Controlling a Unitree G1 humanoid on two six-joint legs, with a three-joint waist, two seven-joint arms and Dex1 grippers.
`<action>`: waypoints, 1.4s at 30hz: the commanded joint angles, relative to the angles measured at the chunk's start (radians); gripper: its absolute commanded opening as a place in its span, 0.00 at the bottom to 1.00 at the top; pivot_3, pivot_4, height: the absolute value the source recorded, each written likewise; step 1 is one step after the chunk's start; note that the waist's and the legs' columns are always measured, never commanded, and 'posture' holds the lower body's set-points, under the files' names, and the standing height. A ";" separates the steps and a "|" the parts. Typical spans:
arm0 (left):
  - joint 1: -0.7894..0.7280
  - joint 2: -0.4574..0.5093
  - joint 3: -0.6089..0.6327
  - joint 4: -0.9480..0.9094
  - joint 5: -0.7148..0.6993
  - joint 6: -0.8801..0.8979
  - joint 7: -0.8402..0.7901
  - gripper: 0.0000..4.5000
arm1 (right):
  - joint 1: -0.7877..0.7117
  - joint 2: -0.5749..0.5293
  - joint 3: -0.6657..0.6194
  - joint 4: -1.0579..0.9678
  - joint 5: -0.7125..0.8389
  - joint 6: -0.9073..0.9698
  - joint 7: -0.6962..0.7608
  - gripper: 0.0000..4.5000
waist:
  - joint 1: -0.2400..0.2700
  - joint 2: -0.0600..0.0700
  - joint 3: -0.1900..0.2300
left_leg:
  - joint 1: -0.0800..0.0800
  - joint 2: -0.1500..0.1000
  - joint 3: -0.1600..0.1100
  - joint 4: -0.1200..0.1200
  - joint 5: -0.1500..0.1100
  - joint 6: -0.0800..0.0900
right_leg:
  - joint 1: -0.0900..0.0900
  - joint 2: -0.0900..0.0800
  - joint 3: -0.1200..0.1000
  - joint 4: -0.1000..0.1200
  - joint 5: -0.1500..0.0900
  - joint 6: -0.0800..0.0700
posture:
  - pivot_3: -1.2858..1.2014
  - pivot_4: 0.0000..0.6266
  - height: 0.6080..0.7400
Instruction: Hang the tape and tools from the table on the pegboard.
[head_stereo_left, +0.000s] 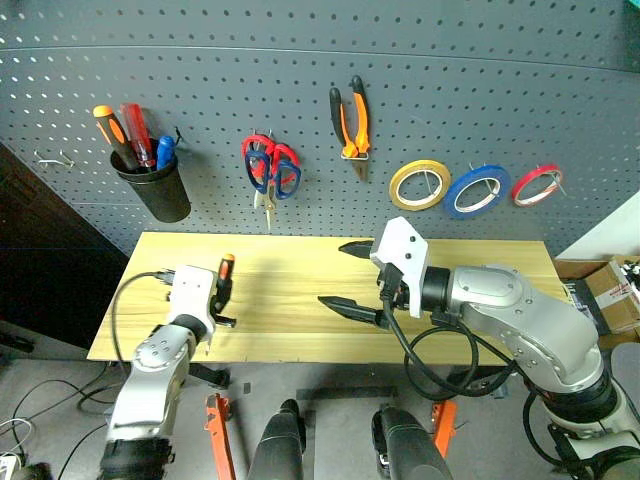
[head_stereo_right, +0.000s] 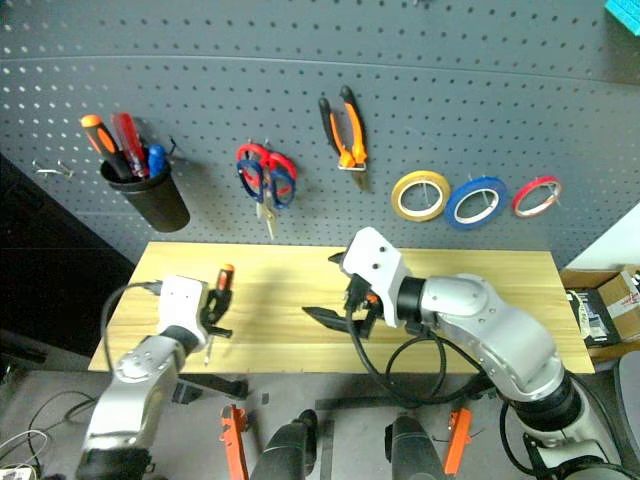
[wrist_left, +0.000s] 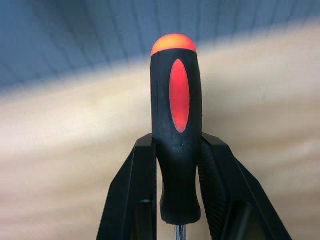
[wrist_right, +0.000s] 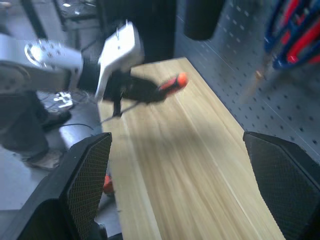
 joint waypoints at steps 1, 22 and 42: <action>-0.085 0.032 0.067 -0.143 0.033 -0.067 0.058 0.18 | -0.035 -0.006 -0.052 -0.013 0.042 -0.035 0.059 1.00 | 0.004 0.000 0.000 | 0.000 0.000 0.001 0.000 0.000 0.000 | 0.000 0.000 0.000 0.000 -0.001 0.002 | 0.49 0.34 1.00; -0.819 0.081 0.086 0.433 0.041 -0.297 0.159 0.18 | -0.093 0.000 -0.044 0.089 -0.017 -0.079 0.105 1.00 | 0.017 -0.004 -0.003 | -0.004 0.000 0.002 0.004 0.001 0.000 | 0.000 0.001 -0.001 0.003 0.002 0.000 | 0.48 0.30 1.00; -0.726 0.076 0.088 0.424 0.043 -0.366 0.241 1.00 | -0.115 0.046 -0.158 0.061 0.076 -0.032 0.044 1.00 | 0.001 -0.005 -0.003 | -0.005 0.000 0.003 0.016 0.001 0.000 | 0.001 0.001 0.000 0.006 0.005 0.004 | 0.47 0.25 1.00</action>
